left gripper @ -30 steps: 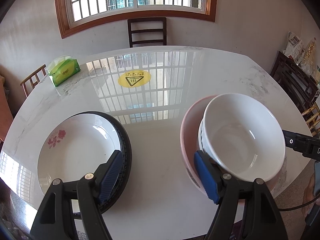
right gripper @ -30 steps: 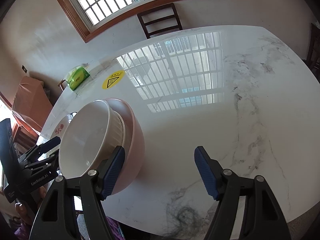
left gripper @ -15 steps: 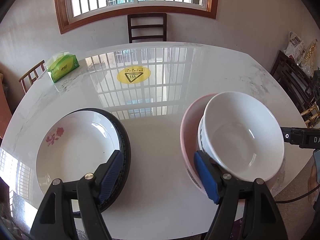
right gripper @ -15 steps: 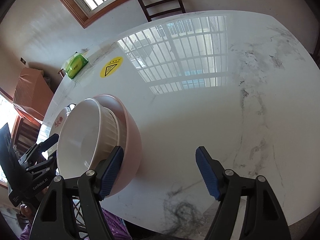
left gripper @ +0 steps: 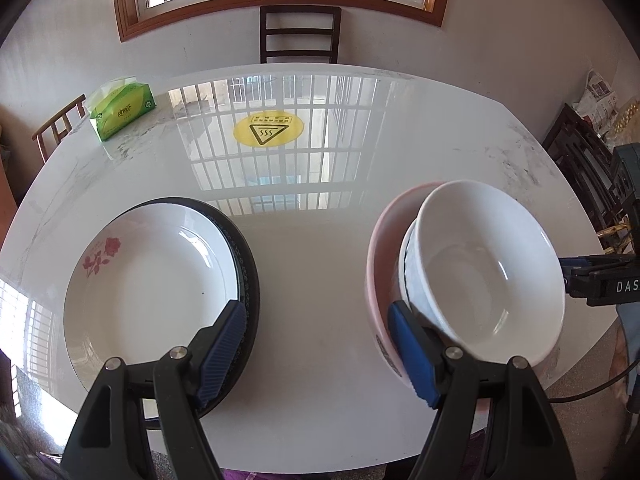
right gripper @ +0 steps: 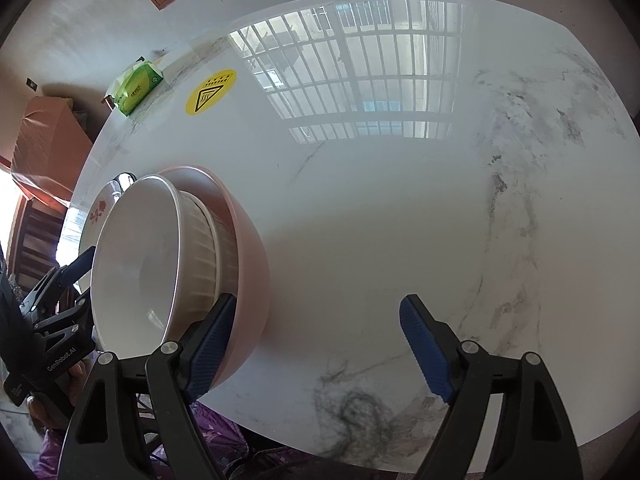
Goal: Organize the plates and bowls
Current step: 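Close both tools on the pink bowl stack rim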
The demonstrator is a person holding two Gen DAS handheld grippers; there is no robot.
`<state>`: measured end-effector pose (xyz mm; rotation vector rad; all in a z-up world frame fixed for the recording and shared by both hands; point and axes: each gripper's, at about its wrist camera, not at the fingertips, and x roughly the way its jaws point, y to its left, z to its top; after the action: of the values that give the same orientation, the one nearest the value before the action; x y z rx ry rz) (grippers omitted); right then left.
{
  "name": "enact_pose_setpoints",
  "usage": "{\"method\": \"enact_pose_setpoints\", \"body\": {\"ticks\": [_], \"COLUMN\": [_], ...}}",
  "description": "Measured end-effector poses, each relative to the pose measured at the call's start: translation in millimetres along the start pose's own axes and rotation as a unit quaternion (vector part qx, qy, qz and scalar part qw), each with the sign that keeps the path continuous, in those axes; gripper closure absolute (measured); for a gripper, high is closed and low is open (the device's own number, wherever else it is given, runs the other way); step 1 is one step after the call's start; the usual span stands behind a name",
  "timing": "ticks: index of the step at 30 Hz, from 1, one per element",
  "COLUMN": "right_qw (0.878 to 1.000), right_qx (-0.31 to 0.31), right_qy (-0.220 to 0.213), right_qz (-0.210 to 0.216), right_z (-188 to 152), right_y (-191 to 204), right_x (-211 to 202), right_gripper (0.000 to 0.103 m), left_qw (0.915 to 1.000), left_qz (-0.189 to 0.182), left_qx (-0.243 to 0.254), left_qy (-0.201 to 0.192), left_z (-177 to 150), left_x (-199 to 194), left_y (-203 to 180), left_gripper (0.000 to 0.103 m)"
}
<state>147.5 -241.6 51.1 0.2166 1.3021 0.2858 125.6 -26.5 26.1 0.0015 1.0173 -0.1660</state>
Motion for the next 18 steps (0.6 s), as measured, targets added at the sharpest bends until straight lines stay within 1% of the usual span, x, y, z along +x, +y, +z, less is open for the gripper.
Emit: {"method": "enact_pose_setpoints", "body": {"ticks": [1, 2, 3, 5, 7, 9, 11, 12, 14, 15, 17, 18], "right_qw": [1.000, 1.000, 1.000, 1.000, 1.000, 0.999, 1.000, 1.000, 1.000, 1.000, 1.000, 0.999], "right_qx": [0.004, 0.010, 0.016, 0.022, 0.011, 0.007, -0.004, -0.010, -0.008, -0.007, -0.012, -0.015], "right_qy": [0.004, 0.009, 0.012, 0.013, 0.010, 0.009, 0.008, 0.010, 0.020, 0.025, 0.029, 0.030], "right_qz": [-0.001, -0.003, -0.006, -0.008, -0.021, -0.030, -0.030, -0.027, -0.018, -0.011, -0.002, 0.004], "right_z": [2, 2, 2, 2, 3, 3, 3, 3, 5, 5, 6, 5], "right_y": [-1, -3, -5, -6, -2, 1, 3, 3, 2, 1, 3, 4], "right_x": [2, 4, 6, 8, 8, 8, 8, 8, 10, 11, 11, 11], "right_gripper": [0.018, 0.012, 0.010, 0.009, 0.008, 0.008, 0.009, 0.009, 0.010, 0.012, 0.016, 0.019], "left_qw": [1.0000, 1.0000, 1.0000, 0.9999, 0.9999, 0.9997, 0.9994, 0.9993, 0.9989, 0.9987, 0.9983, 0.9985], "left_qz": [-0.004, -0.007, -0.009, -0.012, -0.015, -0.025, -0.031, -0.033, -0.042, -0.045, -0.054, -0.050], "left_qx": [0.000, -0.001, -0.002, -0.003, -0.002, 0.002, 0.005, 0.006, 0.011, 0.011, 0.009, 0.010], "left_qy": [0.001, 0.001, 0.002, 0.005, 0.006, 0.008, 0.016, 0.018, 0.018, 0.019, 0.020, 0.018], "left_z": [1, 1, 2, 2, 3, 4, 6, 7, 9, 9, 11, 11], "left_x": [1, 2, 2, 3, 4, 4, 3, 3, 2, 2, 1, 0], "left_y": [1, 2, 2, 3, 3, 2, -1, -3, -7, -9, -11, -14], "left_gripper": [0.028, 0.028, 0.028, 0.028, 0.029, 0.039, 0.051, 0.054, 0.071, 0.075, 0.094, 0.094]}}
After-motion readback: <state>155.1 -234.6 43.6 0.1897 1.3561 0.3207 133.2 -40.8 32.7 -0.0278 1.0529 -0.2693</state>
